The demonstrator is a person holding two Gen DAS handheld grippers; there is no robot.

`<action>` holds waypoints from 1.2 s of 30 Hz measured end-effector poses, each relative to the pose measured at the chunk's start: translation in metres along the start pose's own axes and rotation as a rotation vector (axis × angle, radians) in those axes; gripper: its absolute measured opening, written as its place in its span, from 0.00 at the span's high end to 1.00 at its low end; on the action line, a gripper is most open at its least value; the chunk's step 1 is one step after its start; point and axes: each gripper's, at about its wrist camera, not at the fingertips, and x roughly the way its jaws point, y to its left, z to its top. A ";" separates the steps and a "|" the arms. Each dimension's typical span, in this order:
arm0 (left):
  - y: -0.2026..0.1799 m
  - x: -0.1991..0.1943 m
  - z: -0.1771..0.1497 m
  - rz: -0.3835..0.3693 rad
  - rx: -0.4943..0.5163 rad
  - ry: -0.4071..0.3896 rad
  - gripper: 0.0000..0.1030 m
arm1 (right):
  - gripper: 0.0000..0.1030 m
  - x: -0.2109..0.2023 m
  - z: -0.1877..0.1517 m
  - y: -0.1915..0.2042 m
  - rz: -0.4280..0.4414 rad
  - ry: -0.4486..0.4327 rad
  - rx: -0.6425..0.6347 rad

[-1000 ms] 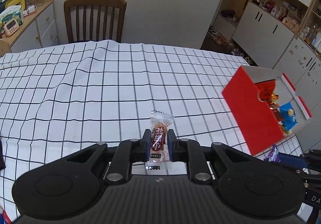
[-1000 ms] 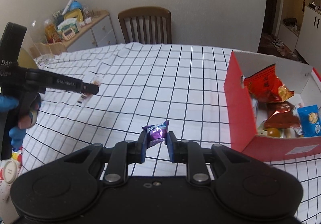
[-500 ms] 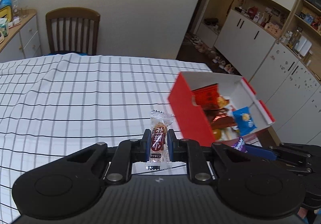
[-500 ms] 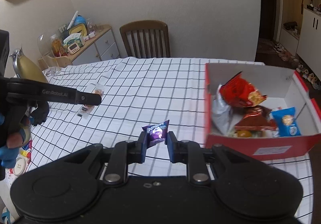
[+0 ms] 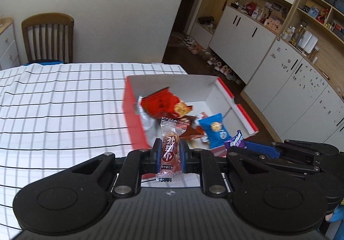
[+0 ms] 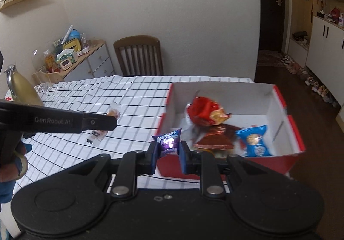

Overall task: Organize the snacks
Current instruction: 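Carry the candy bar with the left tool while the right carries the purple candy into the box, then open the left tool to drop the candy bar while the right releases the purple candy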

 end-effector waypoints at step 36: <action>-0.026 0.152 0.034 0.182 -0.028 0.171 0.84 | 0.81 0.086 0.015 -0.105 -0.057 0.155 -0.043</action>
